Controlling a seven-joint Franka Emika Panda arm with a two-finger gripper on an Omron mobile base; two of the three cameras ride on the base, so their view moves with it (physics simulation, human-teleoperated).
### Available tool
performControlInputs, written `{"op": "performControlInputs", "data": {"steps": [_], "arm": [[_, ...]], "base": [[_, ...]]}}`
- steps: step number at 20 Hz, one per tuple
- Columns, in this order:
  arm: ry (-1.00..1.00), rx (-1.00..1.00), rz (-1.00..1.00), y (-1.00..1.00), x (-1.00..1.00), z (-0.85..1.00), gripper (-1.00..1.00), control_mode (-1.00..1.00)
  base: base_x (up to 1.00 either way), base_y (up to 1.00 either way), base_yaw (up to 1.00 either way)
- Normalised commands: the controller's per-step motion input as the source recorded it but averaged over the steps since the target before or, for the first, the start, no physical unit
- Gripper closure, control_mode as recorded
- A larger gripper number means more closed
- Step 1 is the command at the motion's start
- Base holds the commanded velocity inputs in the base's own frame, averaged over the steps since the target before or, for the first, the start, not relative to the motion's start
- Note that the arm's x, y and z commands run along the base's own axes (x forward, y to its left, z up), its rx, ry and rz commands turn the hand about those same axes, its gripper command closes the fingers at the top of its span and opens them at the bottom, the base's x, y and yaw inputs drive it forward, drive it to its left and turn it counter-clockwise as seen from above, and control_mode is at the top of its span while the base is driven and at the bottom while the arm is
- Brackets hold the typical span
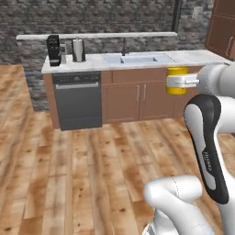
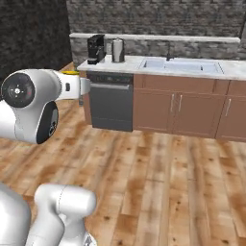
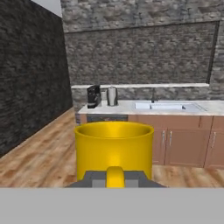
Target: There is a tray on the dining counter. Grab the cup, mug, and pitcher and place them on the tray. The pitcher may be placed next to the tray if it cannot fit the tray.
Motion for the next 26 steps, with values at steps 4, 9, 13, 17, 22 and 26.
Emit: {"op": "performControlInputs", "data": {"steps": [4,9,13,17,22,26], "arm": [[0.0,0.0,0.0,0.0,0.0,0.0,1.0,1.0],[0.0,0.0,0.0,0.0,0.0,0.0,1.0,1.0],[0.0,0.0,0.0,0.0,0.0,0.0,1.0,1.0],[0.0,0.0,0.0,0.0,0.0,0.0,1.0,1.0],[0.0,0.0,0.0,0.0,0.0,0.0,1.0,1.0],[0.0,0.0,0.0,0.0,0.0,0.0,1.0,1.0]], "base": [[1.0,0.93,0.0],[1.0,1.0,0.0],[0.98,1.0,0.0],[0.91,1.0,0.0],[0.85,1.0,0.0],[0.84,1.0,0.0]]}}
